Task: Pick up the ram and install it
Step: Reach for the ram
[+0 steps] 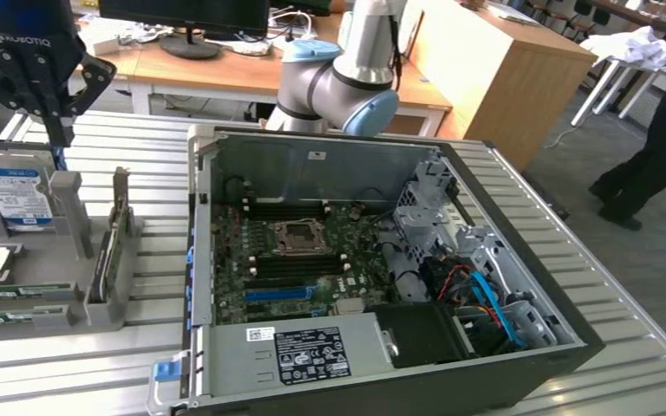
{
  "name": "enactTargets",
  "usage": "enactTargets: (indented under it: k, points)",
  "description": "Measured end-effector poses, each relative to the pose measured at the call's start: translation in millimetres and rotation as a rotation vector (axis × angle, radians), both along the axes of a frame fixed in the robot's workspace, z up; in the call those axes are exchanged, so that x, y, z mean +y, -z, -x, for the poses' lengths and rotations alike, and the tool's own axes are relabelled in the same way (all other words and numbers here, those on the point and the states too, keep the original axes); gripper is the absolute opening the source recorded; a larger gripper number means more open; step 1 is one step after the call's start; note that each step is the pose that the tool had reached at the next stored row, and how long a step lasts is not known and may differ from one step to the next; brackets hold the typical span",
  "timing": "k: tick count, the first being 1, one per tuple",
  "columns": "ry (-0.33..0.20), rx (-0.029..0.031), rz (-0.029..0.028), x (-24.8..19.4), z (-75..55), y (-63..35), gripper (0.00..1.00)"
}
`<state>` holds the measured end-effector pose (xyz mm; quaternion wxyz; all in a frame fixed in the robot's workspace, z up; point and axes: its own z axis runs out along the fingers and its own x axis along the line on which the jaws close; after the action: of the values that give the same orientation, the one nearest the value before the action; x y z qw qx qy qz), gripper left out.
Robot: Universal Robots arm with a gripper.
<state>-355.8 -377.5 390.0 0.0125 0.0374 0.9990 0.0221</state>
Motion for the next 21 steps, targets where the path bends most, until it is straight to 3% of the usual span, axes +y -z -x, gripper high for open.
enactTargets:
  k: [21]
  points:
    - [0.000,0.0000,0.0000,4.2,43.9,1.1,0.11]
